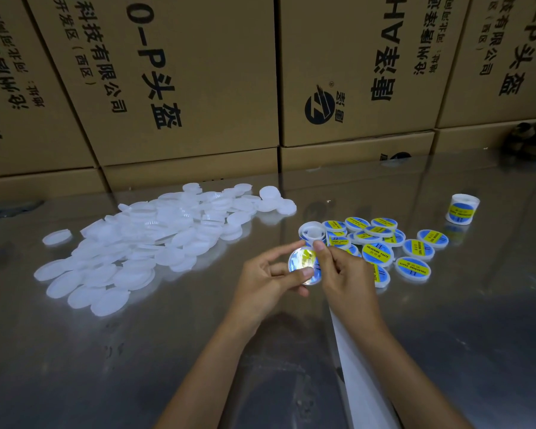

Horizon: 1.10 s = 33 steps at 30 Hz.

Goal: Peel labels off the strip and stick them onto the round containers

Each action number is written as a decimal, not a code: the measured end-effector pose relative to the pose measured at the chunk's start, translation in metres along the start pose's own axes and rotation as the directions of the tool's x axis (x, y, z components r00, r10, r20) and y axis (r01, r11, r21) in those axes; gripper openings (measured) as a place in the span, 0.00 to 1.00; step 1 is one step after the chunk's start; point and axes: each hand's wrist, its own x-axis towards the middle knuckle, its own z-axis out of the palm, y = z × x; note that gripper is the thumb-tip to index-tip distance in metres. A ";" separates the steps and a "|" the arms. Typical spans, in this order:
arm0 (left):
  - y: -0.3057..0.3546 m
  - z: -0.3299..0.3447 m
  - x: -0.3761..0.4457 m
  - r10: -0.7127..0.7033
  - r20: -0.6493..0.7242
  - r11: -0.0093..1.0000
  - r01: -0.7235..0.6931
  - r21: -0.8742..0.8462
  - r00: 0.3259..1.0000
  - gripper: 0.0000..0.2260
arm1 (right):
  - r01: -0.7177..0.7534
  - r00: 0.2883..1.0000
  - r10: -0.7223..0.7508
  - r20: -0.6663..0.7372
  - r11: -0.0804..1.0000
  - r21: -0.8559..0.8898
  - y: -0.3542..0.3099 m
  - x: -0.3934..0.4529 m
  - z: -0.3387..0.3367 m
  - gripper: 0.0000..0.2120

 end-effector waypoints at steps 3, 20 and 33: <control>-0.001 -0.001 0.000 0.017 -0.059 1.000 -0.018 -0.016 0.998 0.16 | -0.034 0.998 0.029 0.054 0.994 0.105 0.000 0.000 0.001 0.23; -0.001 0.001 0.003 0.034 0.037 0.999 -0.034 0.008 0.999 0.19 | -0.099 0.994 0.091 0.065 0.986 0.137 0.006 0.002 -0.001 0.14; 0.002 -0.008 0.003 -0.007 -0.209 0.999 0.015 0.036 0.978 0.10 | -0.181 0.936 0.056 0.346 0.923 0.340 -0.001 -0.002 0.004 0.13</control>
